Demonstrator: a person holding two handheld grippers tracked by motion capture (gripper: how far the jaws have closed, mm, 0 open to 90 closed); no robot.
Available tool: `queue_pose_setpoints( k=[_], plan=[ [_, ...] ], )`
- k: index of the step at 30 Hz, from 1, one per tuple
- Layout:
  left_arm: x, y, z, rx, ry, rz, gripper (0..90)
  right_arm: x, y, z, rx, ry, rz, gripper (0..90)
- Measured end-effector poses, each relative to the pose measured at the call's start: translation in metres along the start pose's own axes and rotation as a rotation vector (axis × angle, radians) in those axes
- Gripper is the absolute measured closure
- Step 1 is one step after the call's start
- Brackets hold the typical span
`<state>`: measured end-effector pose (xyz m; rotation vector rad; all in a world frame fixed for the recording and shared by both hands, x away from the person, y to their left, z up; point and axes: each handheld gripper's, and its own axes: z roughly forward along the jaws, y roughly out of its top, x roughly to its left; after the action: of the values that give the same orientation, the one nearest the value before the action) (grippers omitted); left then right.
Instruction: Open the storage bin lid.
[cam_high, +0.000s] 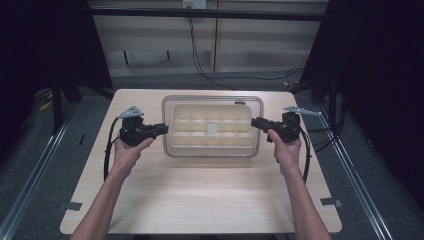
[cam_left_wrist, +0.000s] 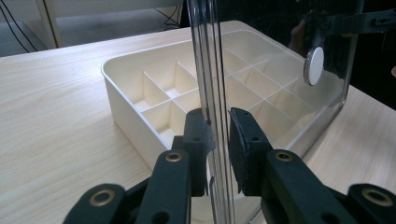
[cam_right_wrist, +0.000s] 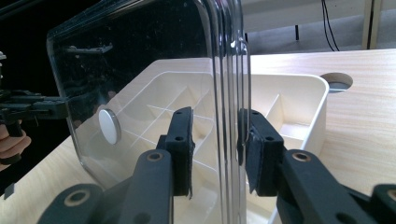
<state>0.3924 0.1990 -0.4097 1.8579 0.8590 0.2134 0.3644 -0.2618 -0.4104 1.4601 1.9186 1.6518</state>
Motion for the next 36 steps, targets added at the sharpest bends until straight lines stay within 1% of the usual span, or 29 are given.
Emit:
queue_pose_setpoints(
  k=[3, 6, 7, 10, 11, 14, 18, 19, 22, 23, 24, 29, 31, 34, 36],
  plan=[
    [-0.001, 0.001, -0.002, -0.006, -0.005, 0.004, 77.7, 0.001, 0.001, -0.002, -0.005, 0.001, -0.003, 66.6],
    [-0.002, 0.003, -0.004, -0.008, -0.003, 0.009, 77.7, 0.003, 0.002, -0.004, -0.012, 0.01, -0.007, 67.3],
    [-0.002, 0.003, -0.004, -0.012, -0.008, 0.007, 77.7, 0.004, 0.003, -0.006, -0.01, 0.016, -0.007, 67.4],
    [-0.003, 0.004, -0.006, -0.015, -0.01, 0.009, 77.7, 0.005, 0.003, -0.007, -0.01, 0.013, -0.007, 67.4],
    [-0.004, 0.004, -0.007, -0.019, -0.017, 0.011, 77.8, 0.006, 0.004, -0.008, -0.014, 0.012, -0.009, 67.4],
    [-0.006, 0.006, -0.01, -0.024, -0.021, 0.013, 77.7, 0.009, 0.007, -0.012, -0.026, 0.018, -0.01, 67.7],
    [-0.009, 0.008, -0.011, -0.022, -0.01, 0.023, 77.6, 0.012, 0.01, -0.015, -0.035, 0.016, -0.02, 67.7],
    [-0.01, 0.008, -0.012, -0.028, -0.011, 0.022, 77.6, 0.012, 0.009, -0.016, -0.036, 0.016, -0.019, 67.7],
    [-0.011, 0.007, -0.011, -0.019, -0.007, 0.023, 77.4, 0.011, 0.007, -0.017, -0.043, 0.024, -0.002, 68.2],
    [-0.012, 0.006, -0.011, -0.01, 0.0, 0.032, 77.1, 0.011, 0.007, -0.017, -0.038, 0.018, -0.002, 68.1],
    [-0.012, 0.006, -0.011, -0.013, -0.001, 0.029, 77.1, 0.011, 0.006, -0.017, -0.031, 0.015, -0.002, 68.2],
    [-0.014, 0.004, -0.015, -0.003, -0.002, 0.039, 76.9, 0.015, 0.006, -0.019, -0.029, 0.018, -0.014, 68.2],
    [-0.015, 0.003, -0.019, 0.005, 0.0, 0.045, 76.8, 0.018, 0.006, -0.02, -0.021, 0.024, -0.022, 68.2],
    [-0.016, 0.002, -0.021, 0.012, 0.007, 0.05, 76.9, 0.02, 0.003, -0.019, -0.007, 0.021, -0.028, 68.2],
    [-0.015, 0.001, -0.022, 0.013, 0.004, 0.048, 77.0, 0.021, 0.002, -0.02, 0.003, 0.021, -0.025, 68.2]
  ],
)
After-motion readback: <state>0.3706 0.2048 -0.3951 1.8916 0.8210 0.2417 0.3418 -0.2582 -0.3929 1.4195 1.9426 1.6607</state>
